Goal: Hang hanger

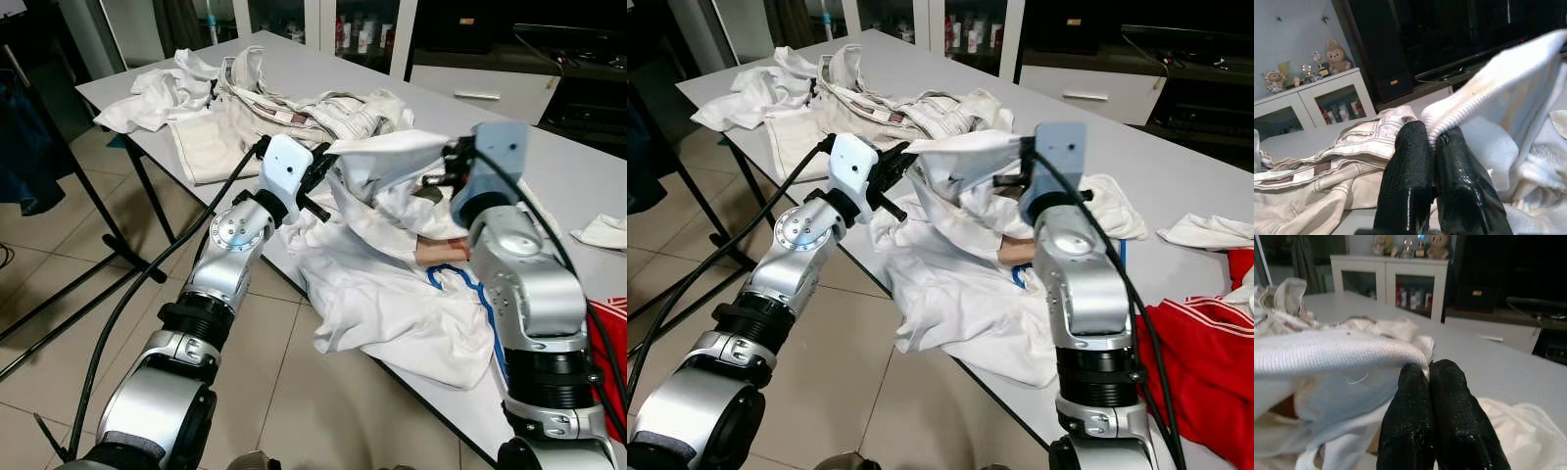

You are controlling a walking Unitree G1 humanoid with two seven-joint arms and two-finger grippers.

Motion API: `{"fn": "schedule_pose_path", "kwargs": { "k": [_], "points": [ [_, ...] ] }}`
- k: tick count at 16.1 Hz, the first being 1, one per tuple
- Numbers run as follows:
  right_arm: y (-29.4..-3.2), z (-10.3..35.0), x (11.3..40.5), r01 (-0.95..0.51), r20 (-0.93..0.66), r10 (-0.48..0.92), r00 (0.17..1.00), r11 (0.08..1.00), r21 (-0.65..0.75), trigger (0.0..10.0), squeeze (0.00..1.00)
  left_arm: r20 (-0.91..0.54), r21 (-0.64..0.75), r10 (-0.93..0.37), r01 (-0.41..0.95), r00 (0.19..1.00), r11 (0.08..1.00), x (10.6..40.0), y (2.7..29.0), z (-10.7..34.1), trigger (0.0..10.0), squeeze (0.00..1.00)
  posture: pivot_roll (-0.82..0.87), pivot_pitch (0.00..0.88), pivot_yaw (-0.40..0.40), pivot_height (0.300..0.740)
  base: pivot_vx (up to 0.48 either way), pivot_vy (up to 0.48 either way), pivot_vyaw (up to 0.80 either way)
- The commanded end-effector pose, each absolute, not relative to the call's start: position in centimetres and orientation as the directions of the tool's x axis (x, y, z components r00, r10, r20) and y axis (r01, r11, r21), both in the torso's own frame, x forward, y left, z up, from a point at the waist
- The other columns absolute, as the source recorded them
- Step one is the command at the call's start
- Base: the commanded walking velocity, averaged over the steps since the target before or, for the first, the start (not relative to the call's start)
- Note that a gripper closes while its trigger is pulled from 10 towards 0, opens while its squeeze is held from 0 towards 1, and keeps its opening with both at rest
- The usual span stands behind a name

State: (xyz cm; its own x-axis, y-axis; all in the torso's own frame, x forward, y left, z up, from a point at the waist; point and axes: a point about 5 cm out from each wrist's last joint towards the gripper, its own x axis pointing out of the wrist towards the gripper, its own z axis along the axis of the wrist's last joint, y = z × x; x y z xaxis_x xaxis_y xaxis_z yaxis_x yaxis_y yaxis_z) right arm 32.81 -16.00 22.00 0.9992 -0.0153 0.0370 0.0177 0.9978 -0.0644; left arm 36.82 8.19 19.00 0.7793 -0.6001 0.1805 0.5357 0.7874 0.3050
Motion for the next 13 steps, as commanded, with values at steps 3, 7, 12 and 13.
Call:
{"fn": "schedule_pose_path", "kwargs": {
  "k": [3, 7, 12, 13],
  "points": [
    [-18.5, 22.7, 32.4, 0.107, 0.082, -0.101, 0.992, 0.992, -0.064, 0.0, 0.00, 0.205, 0.311, -0.580, 0.510, 0.788, 0.802, 37.1, 8.8, 19.6, 10.0, 0.00, -0.04, 0.000, 0.062, 0.723, 0.000, 0.000, 0.00],
    [-18.3, 21.6, 31.3, 0.063, 0.062, -0.057, 0.997, 0.992, -0.106, 0.0, 0.00, 0.272, 0.303, -0.550, 0.472, 0.790, 0.828, 37.3, 9.9, 20.9, 10.0, 0.72, -0.04, 0.003, 0.059, 0.723, 0.000, 0.000, 0.00],
    [-18.5, 21.9, 30.9, 0.078, 0.082, -0.071, 0.994, 0.993, -0.093, 0.0, 0.00, 0.185, 0.417, -0.635, 0.525, 0.750, 0.742, 37.5, 9.4, 20.6, 10.0, 0.00, -0.05, 0.002, 0.063, 0.723, 0.000, 0.000, 0.00],
    [-18.6, 22.0, 30.9, 0.090, 0.087, -0.082, 0.993, 0.992, -0.089, 0.0, 0.00, 0.170, 0.432, -0.651, 0.538, 0.739, 0.724, 37.4, 9.4, 20.5, 10.0, 0.00, -0.04, 0.000, 0.063, 0.723, 0.000, 0.000, 0.00]
  ]
}}
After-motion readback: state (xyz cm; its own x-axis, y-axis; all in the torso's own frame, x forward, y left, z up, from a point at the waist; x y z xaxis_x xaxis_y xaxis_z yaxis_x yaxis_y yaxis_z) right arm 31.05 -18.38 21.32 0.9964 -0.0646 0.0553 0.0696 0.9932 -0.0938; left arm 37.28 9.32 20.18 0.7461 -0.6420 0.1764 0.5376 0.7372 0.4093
